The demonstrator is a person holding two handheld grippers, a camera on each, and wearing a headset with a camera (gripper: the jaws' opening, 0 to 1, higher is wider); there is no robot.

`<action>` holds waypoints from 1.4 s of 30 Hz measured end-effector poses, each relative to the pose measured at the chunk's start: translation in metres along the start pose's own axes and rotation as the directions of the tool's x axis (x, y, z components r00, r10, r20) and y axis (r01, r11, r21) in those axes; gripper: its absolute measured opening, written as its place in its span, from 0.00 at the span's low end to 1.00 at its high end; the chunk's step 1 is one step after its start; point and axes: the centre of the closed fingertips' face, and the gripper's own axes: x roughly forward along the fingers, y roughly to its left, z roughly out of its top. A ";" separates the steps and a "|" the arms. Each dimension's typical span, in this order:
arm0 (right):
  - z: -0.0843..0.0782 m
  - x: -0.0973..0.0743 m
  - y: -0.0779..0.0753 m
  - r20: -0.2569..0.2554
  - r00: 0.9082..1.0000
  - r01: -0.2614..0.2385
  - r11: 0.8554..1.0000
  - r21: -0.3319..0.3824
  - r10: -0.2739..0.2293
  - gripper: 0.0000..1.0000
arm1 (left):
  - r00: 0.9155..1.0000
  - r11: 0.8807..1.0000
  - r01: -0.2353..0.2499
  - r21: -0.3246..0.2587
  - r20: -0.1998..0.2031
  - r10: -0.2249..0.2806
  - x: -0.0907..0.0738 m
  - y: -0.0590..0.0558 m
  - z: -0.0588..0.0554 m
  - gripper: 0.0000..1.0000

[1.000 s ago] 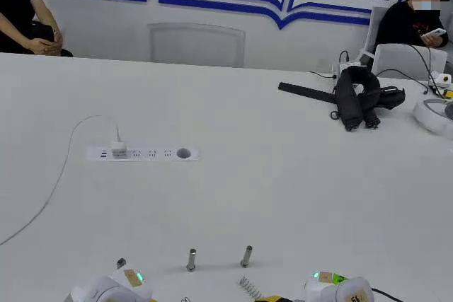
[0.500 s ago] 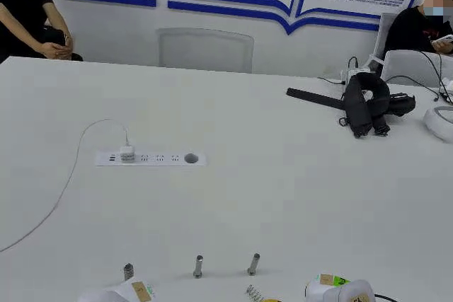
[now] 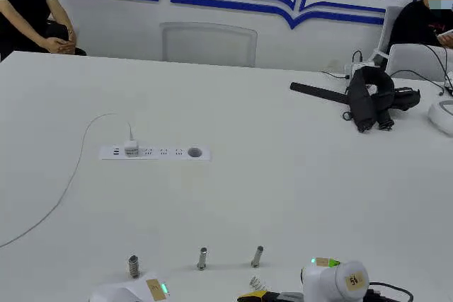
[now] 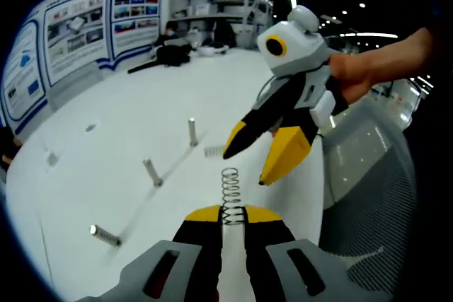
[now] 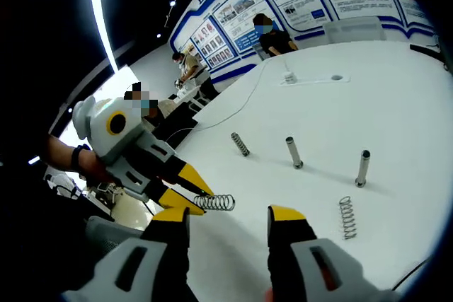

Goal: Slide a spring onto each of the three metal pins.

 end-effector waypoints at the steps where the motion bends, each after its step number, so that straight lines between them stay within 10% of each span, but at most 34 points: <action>1: 0.001 0.000 0.001 0.005 1.000 -0.003 1.000 0.001 0.003 0.39 | 1.000 1.000 0.002 0.005 0.004 -0.002 0.000 -0.001 0.001 0.10; 42: 0.019 -0.005 0.031 -0.045 0.983 -0.179 0.984 0.013 0.179 0.12 | 0.996 0.994 0.078 0.081 0.048 -0.082 -0.002 -0.009 0.023 0.10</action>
